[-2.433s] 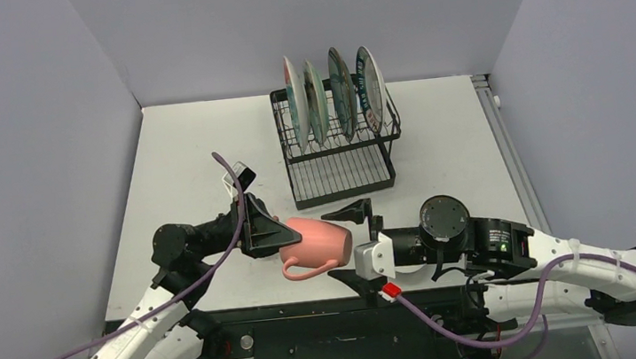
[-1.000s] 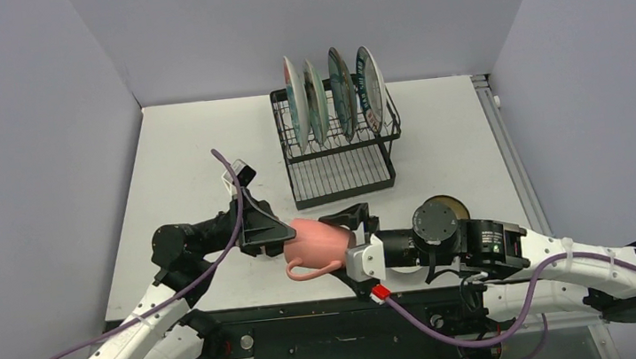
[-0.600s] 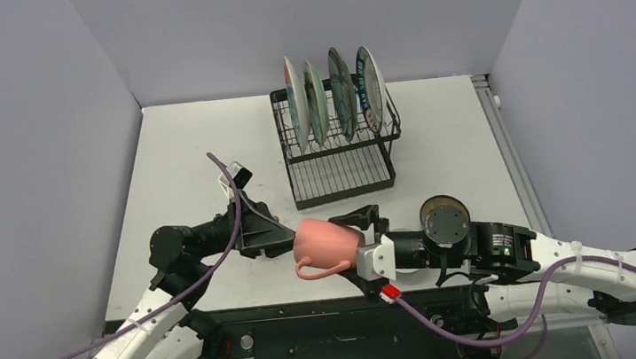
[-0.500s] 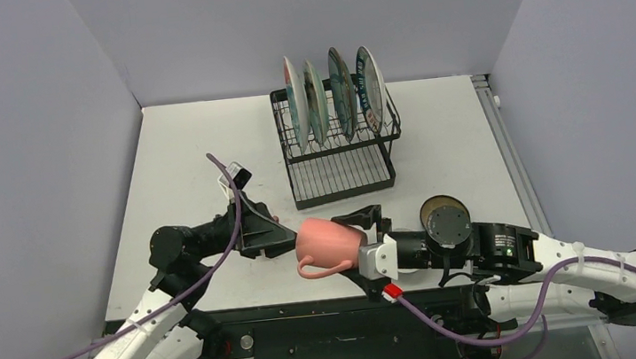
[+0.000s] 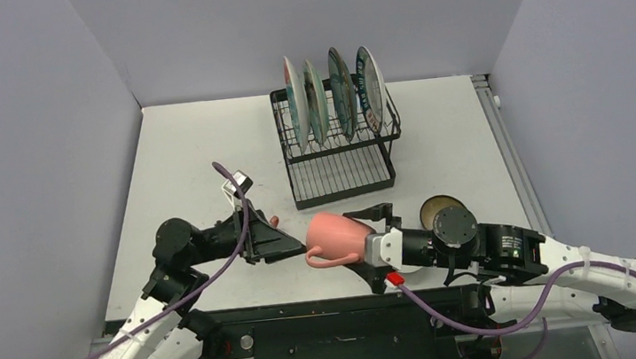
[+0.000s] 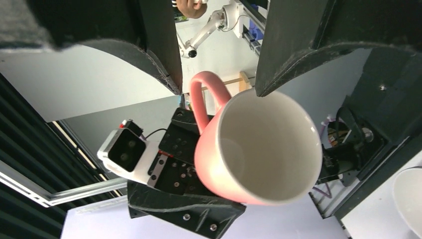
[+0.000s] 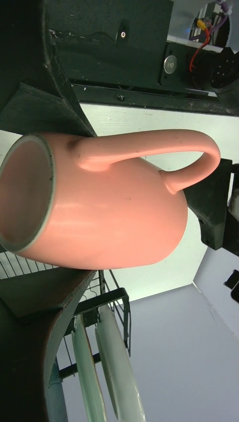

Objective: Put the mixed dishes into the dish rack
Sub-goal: Turn the cup upside down in the dish rack.

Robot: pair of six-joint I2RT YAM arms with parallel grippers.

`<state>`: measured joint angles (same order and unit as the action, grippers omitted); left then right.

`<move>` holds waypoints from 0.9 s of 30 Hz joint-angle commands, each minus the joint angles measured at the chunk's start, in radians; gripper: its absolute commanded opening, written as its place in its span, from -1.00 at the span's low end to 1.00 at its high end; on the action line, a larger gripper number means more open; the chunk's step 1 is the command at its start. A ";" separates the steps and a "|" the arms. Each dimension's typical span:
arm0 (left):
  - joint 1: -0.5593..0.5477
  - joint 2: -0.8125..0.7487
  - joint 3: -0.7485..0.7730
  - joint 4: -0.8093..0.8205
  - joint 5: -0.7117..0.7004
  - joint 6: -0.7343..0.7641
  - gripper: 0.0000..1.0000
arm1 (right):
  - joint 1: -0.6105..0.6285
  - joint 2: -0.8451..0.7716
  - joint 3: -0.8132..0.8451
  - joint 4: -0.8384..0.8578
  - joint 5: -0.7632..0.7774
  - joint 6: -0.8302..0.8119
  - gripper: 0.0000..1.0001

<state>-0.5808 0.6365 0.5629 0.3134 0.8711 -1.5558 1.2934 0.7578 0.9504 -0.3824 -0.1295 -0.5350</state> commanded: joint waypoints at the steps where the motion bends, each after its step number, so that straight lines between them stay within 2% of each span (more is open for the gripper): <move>1: 0.005 -0.015 0.078 -0.168 0.021 0.169 0.05 | -0.013 -0.045 0.001 0.115 0.032 0.049 -0.40; 17: 0.007 0.002 0.188 -0.496 0.017 0.434 0.08 | -0.037 -0.064 -0.062 0.115 0.062 0.185 -0.44; 27: 0.007 0.048 0.406 -0.927 -0.087 0.788 0.14 | -0.056 -0.043 -0.080 0.090 0.056 0.314 -0.46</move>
<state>-0.5797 0.6739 0.8631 -0.4267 0.8413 -0.9600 1.2484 0.7227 0.8658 -0.3927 -0.0891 -0.2924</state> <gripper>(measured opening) 0.564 0.762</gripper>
